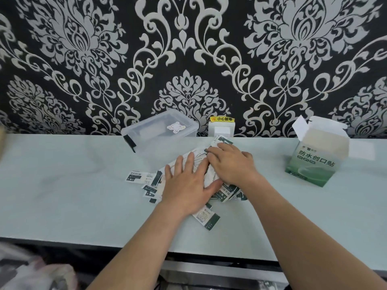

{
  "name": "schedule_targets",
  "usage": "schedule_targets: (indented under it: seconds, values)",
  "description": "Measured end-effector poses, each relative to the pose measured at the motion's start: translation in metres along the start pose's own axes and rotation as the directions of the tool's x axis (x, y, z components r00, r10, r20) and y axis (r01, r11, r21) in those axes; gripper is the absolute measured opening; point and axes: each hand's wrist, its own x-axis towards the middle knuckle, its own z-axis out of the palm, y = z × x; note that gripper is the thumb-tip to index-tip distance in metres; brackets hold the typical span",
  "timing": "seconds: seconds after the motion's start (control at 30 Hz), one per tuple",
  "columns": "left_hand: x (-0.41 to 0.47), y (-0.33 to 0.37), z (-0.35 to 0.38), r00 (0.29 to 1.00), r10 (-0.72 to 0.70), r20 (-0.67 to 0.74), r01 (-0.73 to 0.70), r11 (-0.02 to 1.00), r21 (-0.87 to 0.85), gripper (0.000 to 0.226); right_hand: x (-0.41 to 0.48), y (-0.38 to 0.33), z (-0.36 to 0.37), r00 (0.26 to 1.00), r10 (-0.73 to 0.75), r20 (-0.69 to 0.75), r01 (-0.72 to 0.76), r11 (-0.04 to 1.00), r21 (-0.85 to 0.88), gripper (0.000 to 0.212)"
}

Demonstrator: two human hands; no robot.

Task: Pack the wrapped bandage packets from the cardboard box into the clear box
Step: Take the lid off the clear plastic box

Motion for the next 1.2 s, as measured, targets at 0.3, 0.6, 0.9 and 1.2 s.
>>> schedule_targets:
  seconds: [0.3,0.6,0.9,1.2]
  values:
    - [0.004,0.01,-0.005,0.998,0.062,-0.025,-0.061,0.998,0.033,0.079,-0.018,0.005,-0.014,0.983,0.184,0.006,-0.184,0.983,0.028,0.045]
    - [-0.009,-0.011,-0.053,0.785,0.079,-0.615,-0.262,0.941,-0.214,0.035,-0.006,-0.028,-0.041,0.977,0.15,-0.154,-0.097,0.948,0.304,0.042]
    - [0.016,-0.091,-0.067,0.658,-0.682,-0.32,0.287,0.62,-0.731,0.065,0.049,-0.071,-0.036,0.992,0.118,0.053,-0.118,0.654,0.747,0.044]
    - [0.021,-0.097,-0.071,0.657,-0.687,-0.311,0.208,0.561,-0.801,0.048,0.08,-0.07,-0.041,0.96,0.257,0.115,-0.273,0.752,0.6,0.048]
